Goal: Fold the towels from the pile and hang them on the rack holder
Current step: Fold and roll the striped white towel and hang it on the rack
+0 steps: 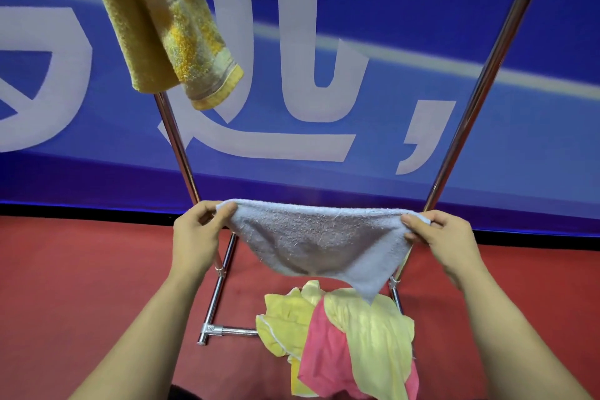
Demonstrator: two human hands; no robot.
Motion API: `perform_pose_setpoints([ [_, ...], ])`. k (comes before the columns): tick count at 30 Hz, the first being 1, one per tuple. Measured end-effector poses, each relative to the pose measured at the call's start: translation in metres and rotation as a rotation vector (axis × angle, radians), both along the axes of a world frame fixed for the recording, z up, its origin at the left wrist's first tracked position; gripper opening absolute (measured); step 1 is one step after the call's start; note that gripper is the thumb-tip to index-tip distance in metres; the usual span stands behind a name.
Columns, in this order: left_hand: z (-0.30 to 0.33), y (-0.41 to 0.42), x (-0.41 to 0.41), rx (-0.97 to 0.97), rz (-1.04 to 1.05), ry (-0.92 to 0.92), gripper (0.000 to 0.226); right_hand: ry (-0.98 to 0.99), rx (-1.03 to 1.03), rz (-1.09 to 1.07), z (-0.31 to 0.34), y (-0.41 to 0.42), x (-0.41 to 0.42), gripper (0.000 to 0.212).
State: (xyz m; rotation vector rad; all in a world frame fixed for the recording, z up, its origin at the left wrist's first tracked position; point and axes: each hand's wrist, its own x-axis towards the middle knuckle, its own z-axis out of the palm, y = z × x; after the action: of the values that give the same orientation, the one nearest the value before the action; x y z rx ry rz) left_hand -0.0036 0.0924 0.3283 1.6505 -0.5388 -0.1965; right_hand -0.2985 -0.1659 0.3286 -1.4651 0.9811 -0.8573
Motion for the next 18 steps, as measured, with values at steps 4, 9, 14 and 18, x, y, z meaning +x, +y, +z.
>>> perform_pose_setpoints([
  [4,0.005,0.001,-0.001,-0.102,0.025,0.042,0.010,-0.108,0.076,0.045,-0.002,-0.003,-0.002,0.007],
  [9,0.005,0.001,0.001,-0.142,0.075,0.077,0.012,-0.048,-0.025,0.005,-0.003,-0.005,-0.001,0.008],
  [14,0.004,0.001,-0.001,-0.107,0.088,0.105,0.013,-0.145,0.040,-0.086,0.002,0.002,0.006,0.008],
  [18,0.000,-0.002,0.001,-0.053,0.107,0.172,0.017,-0.127,0.136,-0.116,0.002,0.004,0.007,0.016],
])
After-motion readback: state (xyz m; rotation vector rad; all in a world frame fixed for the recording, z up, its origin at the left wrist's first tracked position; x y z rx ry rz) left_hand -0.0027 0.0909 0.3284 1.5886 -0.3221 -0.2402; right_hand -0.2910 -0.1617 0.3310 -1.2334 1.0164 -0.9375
